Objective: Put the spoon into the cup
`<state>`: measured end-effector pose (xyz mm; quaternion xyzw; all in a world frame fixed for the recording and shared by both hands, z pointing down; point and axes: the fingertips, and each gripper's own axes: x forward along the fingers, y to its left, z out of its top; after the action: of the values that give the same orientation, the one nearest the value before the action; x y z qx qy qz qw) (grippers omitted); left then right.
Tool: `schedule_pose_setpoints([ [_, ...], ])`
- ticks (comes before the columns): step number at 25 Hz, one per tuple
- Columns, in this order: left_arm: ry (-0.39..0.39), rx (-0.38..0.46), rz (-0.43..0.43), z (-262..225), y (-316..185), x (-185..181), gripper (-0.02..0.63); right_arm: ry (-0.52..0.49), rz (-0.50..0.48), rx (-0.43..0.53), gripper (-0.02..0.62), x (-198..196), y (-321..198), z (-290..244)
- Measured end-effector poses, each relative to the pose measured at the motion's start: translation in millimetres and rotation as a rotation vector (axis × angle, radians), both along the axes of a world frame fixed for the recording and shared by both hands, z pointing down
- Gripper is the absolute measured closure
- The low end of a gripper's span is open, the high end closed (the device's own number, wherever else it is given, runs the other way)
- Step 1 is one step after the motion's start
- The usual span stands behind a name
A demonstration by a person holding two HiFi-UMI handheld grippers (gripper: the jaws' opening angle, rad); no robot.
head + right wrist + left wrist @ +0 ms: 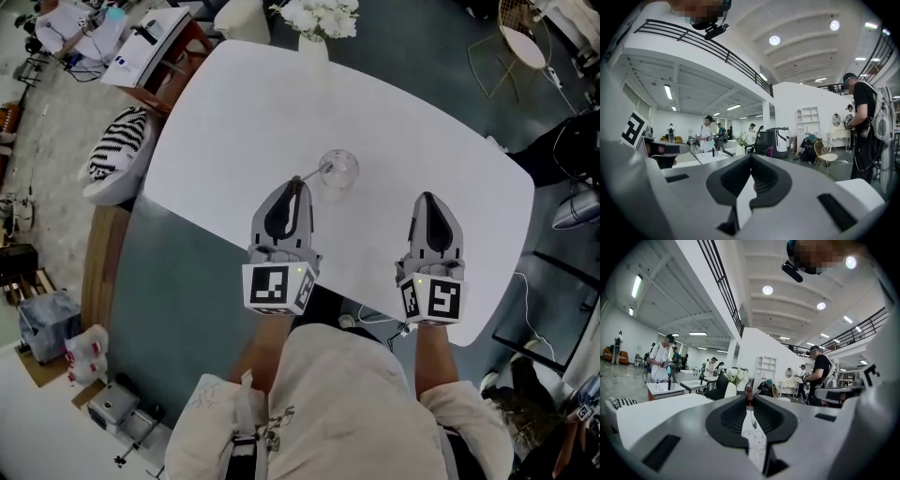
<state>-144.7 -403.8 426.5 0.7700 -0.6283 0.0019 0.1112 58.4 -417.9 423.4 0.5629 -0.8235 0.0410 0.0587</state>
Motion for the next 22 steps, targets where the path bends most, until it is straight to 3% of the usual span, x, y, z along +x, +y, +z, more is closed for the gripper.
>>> schedule_pose_setpoints([
  [14, 0.059, -0.194, 0.056, 107, -48, 9, 0.563, 0.024, 0.012, -0.084, 0.607, -19, -44, 62],
  [22, 0.072, -0.255, 0.088, 143, -62, 10, 0.563, 0.039, 0.022, -0.146, 0.607, -30, -43, 86],
])
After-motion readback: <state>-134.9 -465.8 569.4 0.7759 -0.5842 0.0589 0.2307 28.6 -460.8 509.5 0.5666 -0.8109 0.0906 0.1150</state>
